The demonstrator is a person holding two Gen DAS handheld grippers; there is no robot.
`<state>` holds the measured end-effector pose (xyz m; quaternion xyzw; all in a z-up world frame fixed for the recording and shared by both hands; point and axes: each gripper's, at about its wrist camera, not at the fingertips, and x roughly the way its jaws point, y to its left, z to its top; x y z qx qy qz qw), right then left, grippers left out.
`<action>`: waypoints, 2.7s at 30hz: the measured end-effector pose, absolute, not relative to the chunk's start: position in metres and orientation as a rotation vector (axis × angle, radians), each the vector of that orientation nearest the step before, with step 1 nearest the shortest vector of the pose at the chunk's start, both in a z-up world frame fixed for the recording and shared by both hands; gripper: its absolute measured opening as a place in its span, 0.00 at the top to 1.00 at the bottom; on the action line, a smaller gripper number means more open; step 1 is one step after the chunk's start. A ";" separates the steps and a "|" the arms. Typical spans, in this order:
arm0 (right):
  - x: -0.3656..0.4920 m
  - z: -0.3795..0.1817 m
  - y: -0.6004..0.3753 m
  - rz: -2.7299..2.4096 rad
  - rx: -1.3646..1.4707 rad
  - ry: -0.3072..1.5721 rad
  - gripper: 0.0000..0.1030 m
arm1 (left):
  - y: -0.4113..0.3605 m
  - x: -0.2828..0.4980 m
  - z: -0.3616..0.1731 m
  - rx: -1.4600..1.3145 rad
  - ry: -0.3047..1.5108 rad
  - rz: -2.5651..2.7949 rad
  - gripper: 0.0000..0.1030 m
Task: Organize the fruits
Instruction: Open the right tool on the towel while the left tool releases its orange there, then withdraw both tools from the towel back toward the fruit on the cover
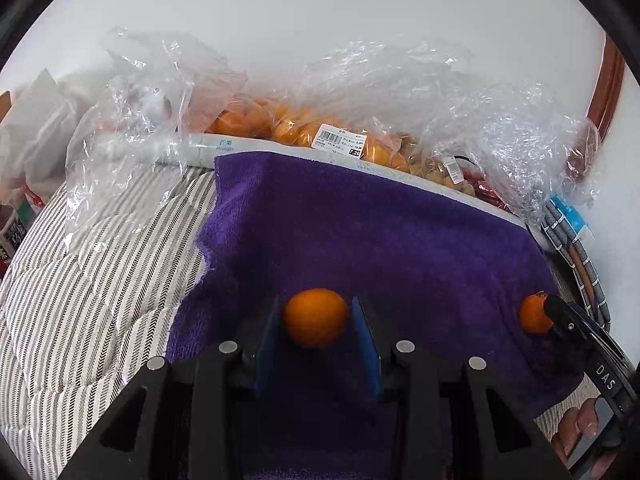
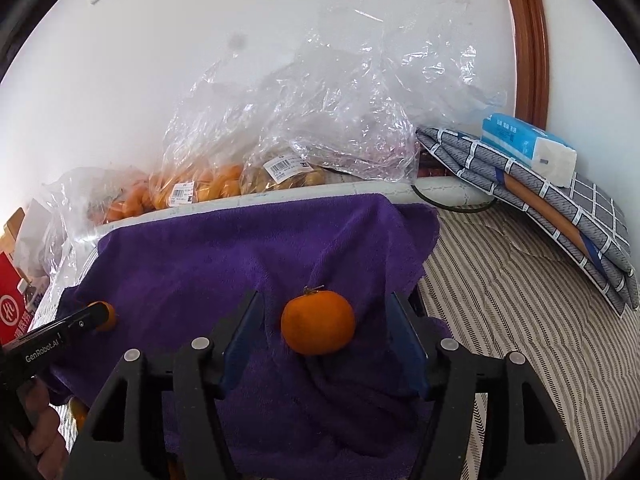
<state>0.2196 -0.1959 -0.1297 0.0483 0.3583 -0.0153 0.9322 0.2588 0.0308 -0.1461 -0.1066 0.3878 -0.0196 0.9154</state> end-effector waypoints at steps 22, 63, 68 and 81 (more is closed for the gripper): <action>0.179 -0.097 -0.188 -0.018 0.086 0.732 0.37 | 0.035 0.222 -0.105 -0.260 0.626 -0.055 0.60; 0.104 -0.145 -0.150 0.023 0.085 0.905 0.41 | 0.093 0.135 -0.152 -0.214 0.818 -0.037 0.53; 0.113 -0.148 -0.147 0.027 0.071 0.919 0.41 | 0.096 0.135 -0.156 -0.232 0.831 -0.019 0.53; 0.128 -0.154 -0.145 0.038 0.061 0.931 0.62 | 0.094 0.137 -0.159 -0.233 0.846 -0.012 0.52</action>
